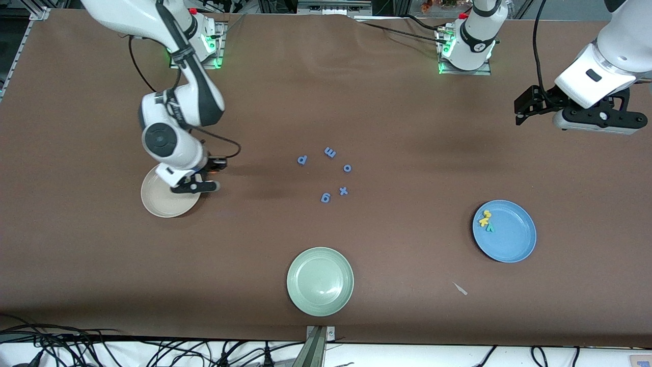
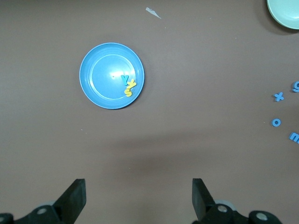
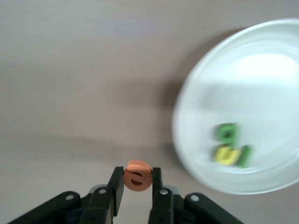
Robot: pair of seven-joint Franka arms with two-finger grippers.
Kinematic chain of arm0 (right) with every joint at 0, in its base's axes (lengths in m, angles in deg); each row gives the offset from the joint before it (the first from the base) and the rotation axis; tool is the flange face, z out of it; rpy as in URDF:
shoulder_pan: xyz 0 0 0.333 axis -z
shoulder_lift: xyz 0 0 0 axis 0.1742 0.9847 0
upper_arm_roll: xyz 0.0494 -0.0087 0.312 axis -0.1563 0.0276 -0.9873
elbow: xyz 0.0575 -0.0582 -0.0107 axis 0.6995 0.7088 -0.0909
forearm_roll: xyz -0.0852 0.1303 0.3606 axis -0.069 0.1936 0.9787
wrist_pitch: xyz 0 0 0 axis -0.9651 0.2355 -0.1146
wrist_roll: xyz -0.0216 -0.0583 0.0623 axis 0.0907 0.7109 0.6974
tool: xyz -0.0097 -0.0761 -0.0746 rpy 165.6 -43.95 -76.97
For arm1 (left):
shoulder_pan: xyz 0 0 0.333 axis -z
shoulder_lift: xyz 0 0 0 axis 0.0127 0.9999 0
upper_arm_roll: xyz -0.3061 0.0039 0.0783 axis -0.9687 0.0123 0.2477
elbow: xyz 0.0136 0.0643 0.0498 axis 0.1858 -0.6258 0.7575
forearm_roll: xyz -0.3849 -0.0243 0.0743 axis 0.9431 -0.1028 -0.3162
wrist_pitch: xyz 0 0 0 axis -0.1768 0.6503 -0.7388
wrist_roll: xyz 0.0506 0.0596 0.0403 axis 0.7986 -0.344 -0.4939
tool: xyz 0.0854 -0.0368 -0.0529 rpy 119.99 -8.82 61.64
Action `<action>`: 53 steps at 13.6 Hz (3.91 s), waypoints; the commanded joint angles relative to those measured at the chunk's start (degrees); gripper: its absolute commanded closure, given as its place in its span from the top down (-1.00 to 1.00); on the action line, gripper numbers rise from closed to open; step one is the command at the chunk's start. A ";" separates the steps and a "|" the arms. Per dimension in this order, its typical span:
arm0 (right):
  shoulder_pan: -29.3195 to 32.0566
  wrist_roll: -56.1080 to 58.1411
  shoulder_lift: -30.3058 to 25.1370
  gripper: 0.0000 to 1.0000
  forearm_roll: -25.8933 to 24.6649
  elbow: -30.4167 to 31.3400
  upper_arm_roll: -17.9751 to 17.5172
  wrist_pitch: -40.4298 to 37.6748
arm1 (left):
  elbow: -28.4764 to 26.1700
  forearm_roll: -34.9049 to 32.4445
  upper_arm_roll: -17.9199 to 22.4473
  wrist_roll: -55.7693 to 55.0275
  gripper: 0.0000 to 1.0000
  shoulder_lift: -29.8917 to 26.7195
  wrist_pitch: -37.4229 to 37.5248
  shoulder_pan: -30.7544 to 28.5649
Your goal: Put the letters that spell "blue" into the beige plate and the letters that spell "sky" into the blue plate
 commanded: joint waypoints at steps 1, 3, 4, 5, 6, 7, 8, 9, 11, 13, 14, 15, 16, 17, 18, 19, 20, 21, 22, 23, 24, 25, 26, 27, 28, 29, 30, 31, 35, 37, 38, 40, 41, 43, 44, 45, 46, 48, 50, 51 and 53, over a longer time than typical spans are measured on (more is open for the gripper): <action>0.29 8.68 0.48 -0.66 -0.09 -1.27 3.68 -1.98 | 1.57 1.40 0.24 -0.25 1.00 0.86 0.39 0.20; 2.39 11.24 1.89 -0.32 -0.09 -2.67 4.40 -1.98 | 1.57 1.40 0.24 -0.25 1.00 0.86 0.31 0.20; 2.75 10.64 1.98 0.62 -0.09 -2.77 4.40 -1.98 | 1.57 1.40 0.16 -0.25 1.00 0.86 0.39 0.20; 2.67 10.64 1.98 1.00 0.00 -3.29 4.40 -2.07 | 1.57 1.40 0.16 -0.25 1.00 0.86 0.39 0.20; 2.58 10.73 1.89 1.00 0.17 -3.91 4.40 -3.02 | 1.57 1.40 0.16 -0.25 1.00 0.86 0.31 0.20; 2.23 10.64 1.89 1.00 0.26 -5.13 4.31 -5.12 | 1.57 1.40 -0.02 -0.25 1.00 0.78 0.31 0.29; 2.06 10.38 1.89 1.00 0.61 -6.62 4.22 -7.75 | 1.57 1.32 -0.72 -0.34 1.00 0.86 0.39 0.20; 1.88 9.94 1.89 1.00 0.70 -7.94 4.05 -9.87 | 1.57 1.32 -0.64 -0.25 1.00 0.78 0.31 0.03; 1.27 4.69 1.89 1.00 0.70 -10.23 3.17 -13.21 | 1.57 1.32 -0.64 -0.16 1.00 0.86 0.31 -0.24; -0.49 0.64 1.80 1.00 0.70 -12.42 3.08 -17.60 | 1.57 1.32 -0.81 -0.25 1.00 0.77 0.39 0.03; -0.84 -1.03 1.72 1.00 0.70 -13.83 3.16 -20.32 | 1.57 1.32 -0.81 -0.25 1.00 0.86 0.31 0.11; -0.85 -2.18 1.54 1.00 0.70 -15.67 3.17 -23.39 | 1.66 1.32 -0.81 -0.25 1.00 0.78 0.31 0.03; -0.93 -2.63 1.45 1.00 0.79 -17.52 3.17 -26.21 | 1.66 1.32 -0.72 -0.25 1.00 0.77 0.31 0.03; -0.85 -2.63 1.37 1.00 0.79 -19.19 3.17 -28.85 | 1.66 1.32 -0.72 -0.25 1.00 0.86 0.31 0.03; -0.85 -2.63 1.36 1.00 0.79 -20.42 3.17 -30.61 | 1.57 1.32 -0.72 -0.25 1.00 0.78 0.39 0.03; -0.85 -2.63 1.28 1.00 0.79 -21.39 3.25 -32.28 | 1.66 1.32 -0.81 -0.25 1.00 0.86 0.31 0.03; -0.85 -2.55 0.75 1.00 0.79 -22.10 3.25 -33.95 | 1.57 1.32 -0.72 -0.25 1.00 0.78 0.39 0.03; -0.50 -2.55 -0.21 1.00 0.70 -22.45 3.25 -35.45 | 1.57 1.32 -0.72 -0.25 1.00 0.77 0.39 0.03; 0.11 -2.46 -1.17 1.00 0.70 -22.20 3.08 -35.29 | 1.57 1.32 -0.72 -0.25 1.00 0.77 0.39 0.03; 2.38 -1.94 -3.19 1.00 0.61 -21.84 1.51 -35.55 | 1.66 1.32 -0.72 -0.25 1.00 0.86 0.39 0.03; 5.97 -1.67 -5.29 1.00 0.70 -21.23 -1.81 -35.38 | 1.66 1.32 -0.72 -0.25 1.00 0.86 0.31 0.03; 9.40 -1.58 -7.75 1.00 0.44 -20.27 -4.72 -35.12 | 1.66 1.32 -0.72 -0.25 1.00 0.78 0.39 0.03; 11.70 -1.32 -10.30 1.00 0.44 -19.48 -5.96 -35.20 | 1.57 1.32 -0.72 -0.25 1.00 0.77 0.39 0.03; 12.59 -1.05 -12.50 1.00 0.52 -19.29 -5.98 -35.72 | 1.66 1.32 -0.72 -0.25 1.00 0.77 0.39 0.03; 13.65 -0.88 -14.61 1.00 0.52 -19.29 -6.06 -36.69 | 1.66 1.32 -0.72 -0.25 1.00 0.77 0.39 0.03; 14.09 -0.88 -16.28 1.00 0.26 -19.47 -5.89 -38.00 | 1.66 1.32 -0.72 -0.25 1.00 0.77 0.39 0.03; 14.18 -0.88 -17.69 1.00 -0.09 -19.73 -5.63 -39.49 | 1.66 1.32 -0.72 -0.25 1.00 0.77 0.39 0.03; 14.62 -0.79 -18.75 1.00 0.08 -20.08 -5.10 -40.90 | 1.66 1.32 -0.72 -0.25 1.00 0.77 0.31 0.03; 14.89 -0.79 -20.87 1.00 -0.01 -24.73 -0.45 -48.19 | 1.66 1.32 -0.72 -0.25 1.00 0.77 0.31 0.03; 14.97 2.36 -20.96 1.00 -0.27 -25.62 -0.09 -48.65 | 1.66 1.32 -0.72 -0.25 1.00 0.77 0.39 0.11; 15.41 5.68 -20.96 1.00 -0.88 -25.36 0.00 -48.21 | 1.66 1.32 -0.81 -0.25 1.00 0.77 0.31 0.03; 16.29 6.77 -21.05 1.00 -0.97 -24.14 -0.09 -44.46 | 1.75 1.40 -0.81 -0.25 1.00 0.77 0.39 0.11; 16.21 6.94 -21.13 1.00 -1.23 -23.08 -0.09 -40.95 | 1.75 1.40 -0.81 -0.34 1.00 0.77 0.39 0.11; 16.29 6.77 -21.05 1.00 -2.02 -22.46 -0.26 -37.50 | 1.75 1.40 -0.81 -0.25 1.00 0.77 0.39 0.11; 16.29 6.68 -21.05 1.00 -2.11 -21.76 -0.26 -37.23 | 1.66 1.32 -0.81 -0.34 1.00 0.77 0.39 0.11; 16.29 6.60 -21.05 1.00 -2.55 -21.32 -0.26 -36.27 | 1.66 1.40 -0.81 -0.34 1.00 0.77 0.39 0.11; 16.29 6.60 -21.13 1.00 -2.64 -20.88 -0.26 -34.86 | 1.66 1.40 -0.81 -0.25 1.00 0.77 0.39 0.11; 16.38 6.33 -21.13 1.00 -2.64 -20.70 -0.61 -34.23 | 1.75 1.40 -0.90 -0.25 1.00 0.77 0.39 0.11; 18.22 6.86 -21.05 1.00 -2.64 -20.70 -1.14 -34.41 | 1.66 1.32 -0.99 -0.34 1.00 0.77 0.39 0.11; 18.40 6.95 -21.05 1.00 -2.64 -20.61 -1.23 -34.76 | 1.75 1.32 -0.99 -0.34 1.00 0.77 0.39 0.11; 18.58 6.51 -21.05 1.00 -2.64 -20.61 -1.40 -34.94 | 1.66 1.32 -1.07 -0.34 1.00 0.77 0.39 0.11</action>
